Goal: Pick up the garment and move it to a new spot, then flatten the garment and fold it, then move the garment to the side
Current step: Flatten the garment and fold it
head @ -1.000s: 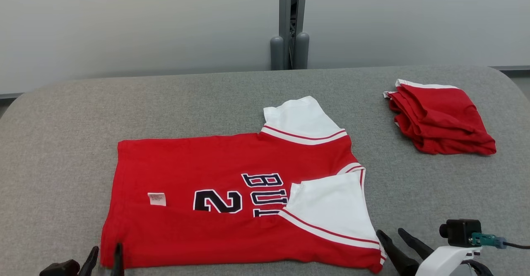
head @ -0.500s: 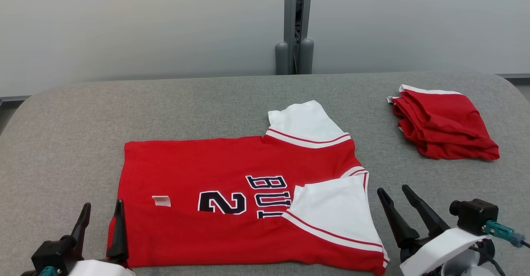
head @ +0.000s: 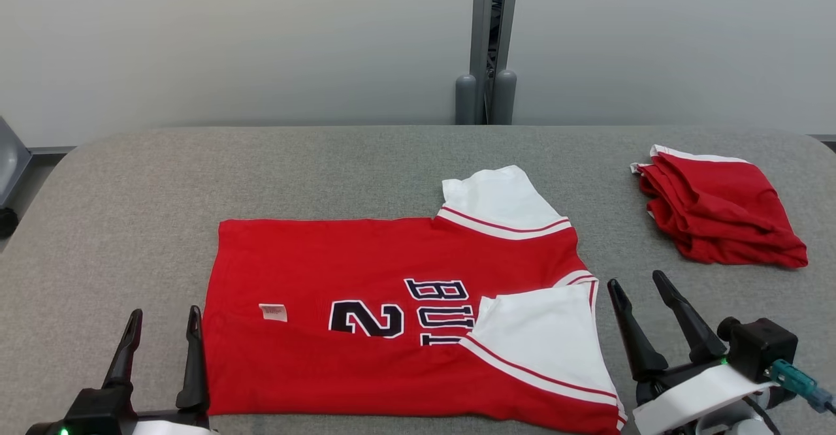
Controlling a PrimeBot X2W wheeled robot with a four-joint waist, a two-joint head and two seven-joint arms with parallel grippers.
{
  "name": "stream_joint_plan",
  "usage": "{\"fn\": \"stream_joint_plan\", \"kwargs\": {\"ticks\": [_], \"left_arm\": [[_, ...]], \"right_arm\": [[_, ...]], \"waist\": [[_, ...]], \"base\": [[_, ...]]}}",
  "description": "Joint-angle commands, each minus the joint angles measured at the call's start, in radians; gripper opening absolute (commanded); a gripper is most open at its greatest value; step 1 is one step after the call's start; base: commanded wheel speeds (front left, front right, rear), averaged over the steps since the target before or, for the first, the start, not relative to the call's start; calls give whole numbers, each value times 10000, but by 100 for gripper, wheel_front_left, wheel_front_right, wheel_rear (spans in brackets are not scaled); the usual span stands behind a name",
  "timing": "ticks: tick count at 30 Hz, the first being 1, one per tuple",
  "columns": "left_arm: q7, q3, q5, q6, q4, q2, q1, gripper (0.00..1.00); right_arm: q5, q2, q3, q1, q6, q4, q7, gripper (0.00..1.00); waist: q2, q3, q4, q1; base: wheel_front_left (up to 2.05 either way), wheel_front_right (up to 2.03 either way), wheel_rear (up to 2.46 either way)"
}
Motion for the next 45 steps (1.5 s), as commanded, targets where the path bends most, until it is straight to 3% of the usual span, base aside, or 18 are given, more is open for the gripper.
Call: {"fn": "stream_joint_plan", "kwargs": {"ticks": [1, 10, 16, 23, 33, 37, 45], "left_arm": [[1, 5, 52, 19, -75, 20, 60, 100], [-1, 113, 56, -73, 41, -55, 220, 100], [-1, 48, -10, -274, 212, -42, -157, 100], [11, -80, -190, -633, 927, 376, -1321, 100], [285, -404, -1116, -1038, 3013, 1194, -3610, 100], [573, -820, -2018, -1097, 4439, 1910, -4785, 100], [1302, -2018, -4079, -1095, 5863, 3252, -6315, 100]], "right_arm": [[-190, 57, -110, 105, 1, -45, -79, 100], [-1147, 824, -818, 426, 1, -75, -111, 100], [-1330, 913, -805, 312, 1, -33, -115, 100], [-1413, 927, -615, 25, 1, -46, -115, 100], [-1471, 956, -113, -837, 1, -98, -96, 100], [-1485, 1064, 179, -1372, 1, -175, -96, 100], [-1562, 1250, 285, -1975, 1, -368, -96, 100]], "waist": [[0, -19, 33, 0], [0, -70, 120, 0], [0, -29, 86, 0], [0, 265, -165, 0], [0, 1175, -851, 0], [0, 1815, -1356, 0], [0, 2766, -1888, 0]], "base": [[0, 0, 0], [0, 0, 0], [0, 0, 0], [0, 0, 0], [0, 0, 0], [0, 0, 0], [0, 0, 0]]}}
